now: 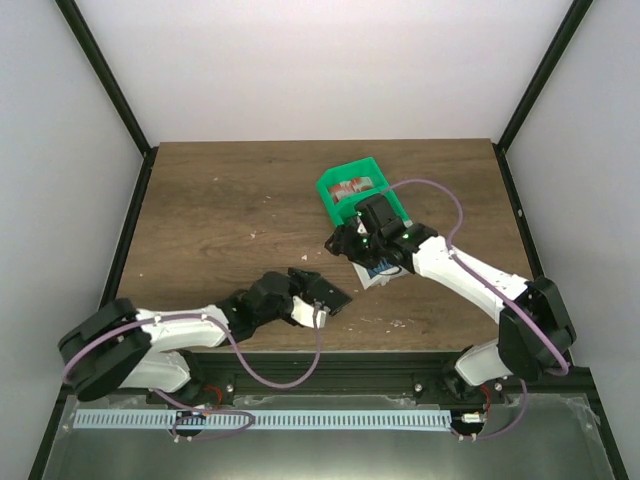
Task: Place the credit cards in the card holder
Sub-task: Turn over the card holder at the center of the board.
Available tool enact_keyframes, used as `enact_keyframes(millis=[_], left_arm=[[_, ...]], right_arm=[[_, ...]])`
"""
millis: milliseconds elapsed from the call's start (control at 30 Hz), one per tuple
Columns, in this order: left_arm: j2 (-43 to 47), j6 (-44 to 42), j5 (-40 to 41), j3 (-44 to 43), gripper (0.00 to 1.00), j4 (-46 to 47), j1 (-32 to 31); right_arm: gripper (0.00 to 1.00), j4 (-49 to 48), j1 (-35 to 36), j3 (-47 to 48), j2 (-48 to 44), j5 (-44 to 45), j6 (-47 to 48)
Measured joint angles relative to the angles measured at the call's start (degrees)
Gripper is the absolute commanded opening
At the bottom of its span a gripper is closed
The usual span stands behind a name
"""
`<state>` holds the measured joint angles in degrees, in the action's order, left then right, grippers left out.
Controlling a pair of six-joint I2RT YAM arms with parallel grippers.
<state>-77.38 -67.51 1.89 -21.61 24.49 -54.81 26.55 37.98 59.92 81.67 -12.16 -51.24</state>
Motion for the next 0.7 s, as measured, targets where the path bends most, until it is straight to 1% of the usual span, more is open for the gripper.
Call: enact_keyframes(millis=[67,200,300,333,400,433,533,567,600,633,667,700], left_arm=[[3.5,4.1,0.5,-1.8,0.88,-5.6,0.0],[10.9,13.7,1.3,-3.5,0.93,-13.6,0.0],[16.9,21.9,1.6,-3.5,0.99,-17.1,0.0],[18.5,25.3,2.1,-3.5,1.00,-17.7,0.0],[20.2,33.4,3.8,-4.3,1.00,-19.5,0.0],[20.1,38.9,5.5,-5.8,1.00,-21.3,0.0],[17.6,54.8,10.3,-13.0,1.00,-27.7,1.0],[16.5,59.8,10.9,-15.8,1.00,-29.8,2.1],[15.2,66.9,10.9,-19.2,1.00,-31.9,4.3],[14.6,71.1,10.6,-20.7,1.00,-32.6,6.1],[14.3,77.2,9.2,-21.5,1.00,-33.1,8.8],[14.6,81.7,7.8,-21.1,1.00,-33.4,10.6]], right_arm=[[0.67,-0.1,0.0,-0.2,0.7,-0.5,0.0],[0.64,-0.7,0.5,-1.8,1.7,-1.5,0.0],[0.61,-0.9,1.7,-2.4,3.2,-1.7,0.0],[0.60,-1.0,2.3,-2.6,4.0,-1.7,0.0],[0.58,-0.9,3.5,-3.0,5.4,-1.7,0.0],[0.57,-0.9,4.2,-3.3,6.0,-1.5,0.0],[0.48,-0.9,5.8,-4.4,7.5,-1.2,0.1],[0.45,-0.8,6.2,-4.8,7.8,-0.9,0.2],[0.42,-0.8,6.5,-5.2,8.1,-0.6,0.1],[0.38,-0.8,6.7,-5.7,8.4,-0.3,0.1],[0.34,-0.7,6.9,-6.1,8.8,0.0,0.1],[0.32,-0.8,6.9,-6.5,9.1,0.3,0.0]])
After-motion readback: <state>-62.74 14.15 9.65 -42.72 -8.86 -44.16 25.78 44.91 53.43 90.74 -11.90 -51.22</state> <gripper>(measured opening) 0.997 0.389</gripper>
